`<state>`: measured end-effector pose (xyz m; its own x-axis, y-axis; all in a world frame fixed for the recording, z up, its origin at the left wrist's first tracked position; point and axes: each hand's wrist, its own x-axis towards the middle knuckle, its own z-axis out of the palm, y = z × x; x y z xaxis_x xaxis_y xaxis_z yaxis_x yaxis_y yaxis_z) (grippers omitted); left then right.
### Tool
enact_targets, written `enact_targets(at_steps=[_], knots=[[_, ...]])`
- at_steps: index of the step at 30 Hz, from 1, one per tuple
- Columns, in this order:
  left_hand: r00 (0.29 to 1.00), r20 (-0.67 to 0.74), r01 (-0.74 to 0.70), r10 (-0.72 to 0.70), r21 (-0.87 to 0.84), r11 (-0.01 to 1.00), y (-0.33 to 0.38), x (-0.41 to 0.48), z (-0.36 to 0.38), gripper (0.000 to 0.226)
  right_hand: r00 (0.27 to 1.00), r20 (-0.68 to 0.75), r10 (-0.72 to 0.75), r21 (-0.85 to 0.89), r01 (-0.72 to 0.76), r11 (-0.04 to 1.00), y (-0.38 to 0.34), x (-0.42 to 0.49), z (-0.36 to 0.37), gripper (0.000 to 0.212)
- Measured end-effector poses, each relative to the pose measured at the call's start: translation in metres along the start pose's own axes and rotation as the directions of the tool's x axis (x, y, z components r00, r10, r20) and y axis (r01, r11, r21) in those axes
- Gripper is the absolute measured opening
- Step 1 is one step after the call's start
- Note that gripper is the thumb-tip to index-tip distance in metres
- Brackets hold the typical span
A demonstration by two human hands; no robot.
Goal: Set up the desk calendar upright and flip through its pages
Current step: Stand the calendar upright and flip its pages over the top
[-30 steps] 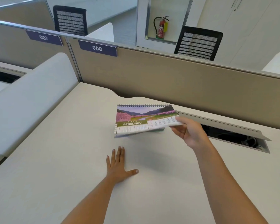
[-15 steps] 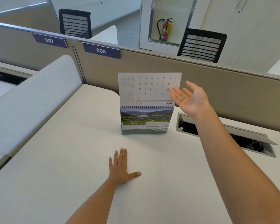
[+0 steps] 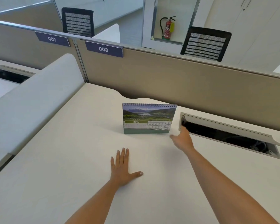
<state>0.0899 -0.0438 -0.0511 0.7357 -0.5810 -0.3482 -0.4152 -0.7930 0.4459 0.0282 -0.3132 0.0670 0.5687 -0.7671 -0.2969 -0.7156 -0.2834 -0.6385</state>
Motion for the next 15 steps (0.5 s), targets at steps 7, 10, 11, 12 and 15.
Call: enact_targets(at_steps=[7,10,11,12,15], knots=[[0.976,-0.083,0.119,-0.199,-0.565,0.817,0.037,0.028,-0.042,0.110,0.995,0.097,0.008,0.123,-0.020,0.992,0.036,-0.007,0.034,0.085],[0.965,-0.118,0.068,-0.234,-0.751,0.657,0.056,0.047,-0.072,0.106,0.996,0.082,-0.026,0.204,0.009,0.979,0.025,-0.003,0.036,0.089],[0.964,-0.125,0.051,-0.236,-0.780,0.624,0.061,0.052,-0.080,0.104,0.996,0.081,-0.037,0.215,0.019,0.976,0.022,-0.001,0.037,0.090],[0.965,-0.129,0.034,-0.228,-0.800,0.599,0.066,0.057,-0.085,0.101,0.995,0.085,-0.049,0.226,0.029,0.974,0.019,0.000,0.037,0.090],[0.973,-0.117,0.017,-0.201,-0.825,0.564,0.075,0.066,-0.093,0.094,0.991,0.113,-0.073,0.255,0.042,0.966,0.015,0.003,0.040,0.087]])
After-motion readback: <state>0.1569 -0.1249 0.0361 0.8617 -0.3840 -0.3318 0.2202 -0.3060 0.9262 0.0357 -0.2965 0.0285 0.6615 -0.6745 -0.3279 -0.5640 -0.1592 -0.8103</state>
